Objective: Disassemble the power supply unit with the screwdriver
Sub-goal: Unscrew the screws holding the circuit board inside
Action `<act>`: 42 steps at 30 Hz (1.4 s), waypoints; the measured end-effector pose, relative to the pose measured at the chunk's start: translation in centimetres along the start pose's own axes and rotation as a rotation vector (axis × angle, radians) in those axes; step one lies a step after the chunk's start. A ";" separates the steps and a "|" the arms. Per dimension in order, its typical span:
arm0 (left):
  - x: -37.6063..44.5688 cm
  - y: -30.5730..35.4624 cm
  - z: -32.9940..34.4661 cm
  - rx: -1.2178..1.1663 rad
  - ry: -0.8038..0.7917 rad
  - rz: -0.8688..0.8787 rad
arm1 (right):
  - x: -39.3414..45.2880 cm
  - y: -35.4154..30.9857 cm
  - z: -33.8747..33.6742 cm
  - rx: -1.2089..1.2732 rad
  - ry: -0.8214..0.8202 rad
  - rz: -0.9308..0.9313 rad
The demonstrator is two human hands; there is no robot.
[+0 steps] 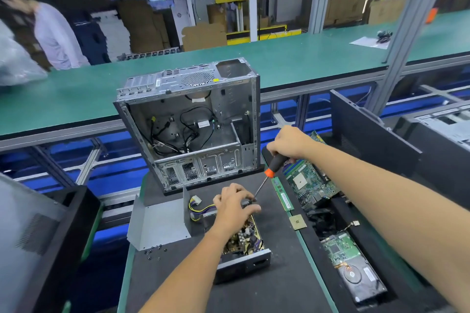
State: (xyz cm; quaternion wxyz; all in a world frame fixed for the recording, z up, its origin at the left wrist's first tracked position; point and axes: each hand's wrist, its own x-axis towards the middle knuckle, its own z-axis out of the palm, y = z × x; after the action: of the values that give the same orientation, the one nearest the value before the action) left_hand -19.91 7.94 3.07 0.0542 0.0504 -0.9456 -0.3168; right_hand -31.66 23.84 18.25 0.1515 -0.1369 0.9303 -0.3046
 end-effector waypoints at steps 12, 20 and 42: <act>-0.3 -2.4 -3.6 -0.185 0.066 -0.121 | 0.2 0.7 0.1 0.170 -0.388 -0.029; -3.1 -7.0 -9.2 -0.253 0.258 -0.281 | 0.2 -4.9 7.4 -0.307 -0.645 -0.200; -12.9 -18.1 -9.4 0.115 0.046 -0.528 | 0.3 -10.3 17.3 -0.366 -0.397 -0.572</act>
State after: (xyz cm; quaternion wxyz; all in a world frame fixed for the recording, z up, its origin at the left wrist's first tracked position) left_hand -4.79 -10.32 -1.33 -0.0116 0.3053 -0.9148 -0.2644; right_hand -23.96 6.58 11.14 0.2106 -0.4718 0.8461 -0.1311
